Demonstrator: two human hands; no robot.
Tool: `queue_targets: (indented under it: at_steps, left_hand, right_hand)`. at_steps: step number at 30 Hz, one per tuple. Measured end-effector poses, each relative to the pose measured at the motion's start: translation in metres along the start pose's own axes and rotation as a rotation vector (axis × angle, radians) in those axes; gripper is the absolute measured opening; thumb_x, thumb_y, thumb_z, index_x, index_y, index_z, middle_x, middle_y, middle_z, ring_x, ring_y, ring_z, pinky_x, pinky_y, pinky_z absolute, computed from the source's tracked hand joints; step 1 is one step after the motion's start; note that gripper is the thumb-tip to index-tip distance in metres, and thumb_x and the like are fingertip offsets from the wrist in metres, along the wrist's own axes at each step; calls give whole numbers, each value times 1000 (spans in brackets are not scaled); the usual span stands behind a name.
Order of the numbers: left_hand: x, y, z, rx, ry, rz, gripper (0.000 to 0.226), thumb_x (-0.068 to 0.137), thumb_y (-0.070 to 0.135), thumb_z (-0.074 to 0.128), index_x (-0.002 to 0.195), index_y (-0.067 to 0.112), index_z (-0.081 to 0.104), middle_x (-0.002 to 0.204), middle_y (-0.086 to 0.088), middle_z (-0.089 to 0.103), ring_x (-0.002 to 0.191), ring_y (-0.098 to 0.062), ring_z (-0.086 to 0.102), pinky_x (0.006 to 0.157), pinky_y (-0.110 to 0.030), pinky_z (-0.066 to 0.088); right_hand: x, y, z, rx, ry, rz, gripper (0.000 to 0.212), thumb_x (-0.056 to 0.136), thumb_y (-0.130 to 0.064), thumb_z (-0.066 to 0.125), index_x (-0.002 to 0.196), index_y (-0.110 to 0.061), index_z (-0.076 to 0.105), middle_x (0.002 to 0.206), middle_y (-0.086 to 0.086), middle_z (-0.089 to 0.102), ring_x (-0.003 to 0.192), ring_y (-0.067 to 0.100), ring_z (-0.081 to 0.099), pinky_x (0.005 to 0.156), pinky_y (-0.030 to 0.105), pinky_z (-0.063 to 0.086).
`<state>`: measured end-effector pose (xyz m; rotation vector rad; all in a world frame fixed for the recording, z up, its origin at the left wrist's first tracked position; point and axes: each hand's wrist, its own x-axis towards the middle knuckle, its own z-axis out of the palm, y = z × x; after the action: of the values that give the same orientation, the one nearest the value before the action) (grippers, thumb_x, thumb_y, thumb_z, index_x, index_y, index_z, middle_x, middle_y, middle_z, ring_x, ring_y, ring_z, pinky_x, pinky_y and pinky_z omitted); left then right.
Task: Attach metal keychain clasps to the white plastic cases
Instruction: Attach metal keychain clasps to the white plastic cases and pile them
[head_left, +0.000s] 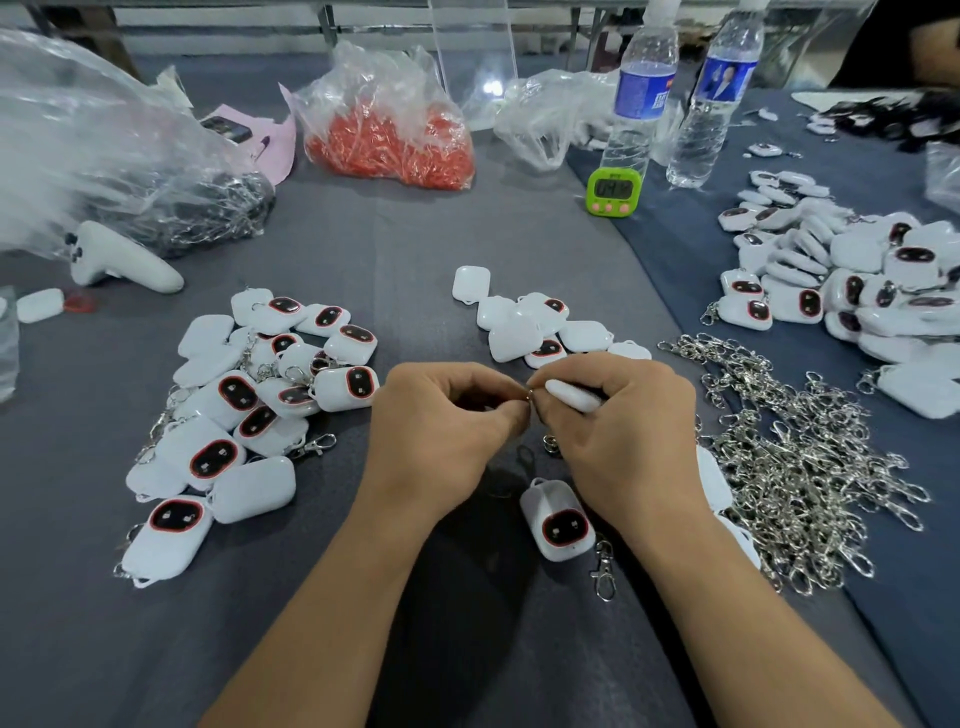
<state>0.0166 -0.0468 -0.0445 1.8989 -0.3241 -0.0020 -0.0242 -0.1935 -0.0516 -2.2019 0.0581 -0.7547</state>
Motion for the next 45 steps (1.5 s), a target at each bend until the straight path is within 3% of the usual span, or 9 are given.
queue_targets:
  at_steps: [4, 10, 14, 18, 24, 30, 37, 42, 45]
  left_hand:
    - [1, 0, -2, -24, -48, -65, 17, 76, 10, 82, 75, 27, 80, 68, 10, 75, 66, -6, 72, 62, -16, 56]
    - [3, 1, -3, -41, -83, -103, 20, 76, 5, 81, 72, 25, 80, 69, 7, 75, 65, -9, 73, 60, -17, 57]
    - [3, 2, 1, -58, -63, -130, 22, 72, 5, 81, 70, 26, 80, 67, 3, 75, 68, -22, 73, 67, -33, 60]
    - [3, 1, 6, -77, -26, -116, 14, 61, 21, 76, 68, 32, 79, 64, 5, 74, 60, -10, 70, 60, -23, 57]
    - [3, 2, 10, -106, 43, -81, 7, 59, 29, 70, 64, 28, 76, 58, 0, 69, 50, -7, 54, 48, -22, 43]
    - [2, 3, 9, -59, 46, -30, 7, 61, 27, 70, 65, 30, 75, 57, 2, 69, 50, -8, 57, 49, -28, 46]
    - [3, 3, 10, -93, 7, -115, 14, 55, 35, 70, 67, 30, 78, 63, 1, 73, 57, -19, 64, 60, -42, 57]
    - [4, 1, 9, -174, -62, -162, 9, 60, 22, 69, 63, 21, 77, 60, -3, 70, 52, -8, 52, 52, -23, 42]
    - [3, 1, 9, -156, -1, -118, 8, 61, 22, 69, 64, 23, 76, 58, 1, 69, 50, -5, 53, 50, -18, 42]
  right_hand:
    - [1, 3, -1, 46, -43, 24, 21, 78, -8, 77, 79, -29, 77, 88, -22, 71, 78, 3, 66, 64, 17, 48]
    - [2, 5, -1, 114, -78, 7, 29, 79, -5, 77, 89, -32, 75, 87, -21, 72, 80, 2, 68, 66, 20, 51]
    - [3, 6, -1, 133, -92, 31, 31, 80, -4, 75, 90, -33, 74, 84, -20, 72, 78, 4, 68, 64, 21, 52]
    - [5, 5, 0, 145, -122, 33, 34, 79, -2, 76, 90, -34, 74, 83, -19, 73, 76, 4, 69, 63, 18, 52]
    - [7, 5, -3, 261, -160, 77, 27, 79, -2, 78, 78, -29, 78, 74, -19, 72, 69, -4, 64, 60, 6, 43]
    - [11, 7, 1, 427, -184, 201, 29, 78, 4, 75, 73, -25, 77, 63, -1, 70, 55, 12, 55, 49, 25, 47]
    - [6, 6, -2, 241, -139, 47, 27, 78, 4, 74, 74, -23, 76, 71, -12, 71, 67, 4, 62, 60, 10, 42]
    - [7, 4, -9, 222, -129, -41, 25, 78, 9, 72, 76, -16, 77, 72, -9, 72, 71, 7, 65, 64, 11, 44]
    - [6, 1, -6, 252, -111, 76, 24, 79, 1, 74, 74, -22, 78, 67, -12, 71, 64, 4, 63, 60, 12, 44]
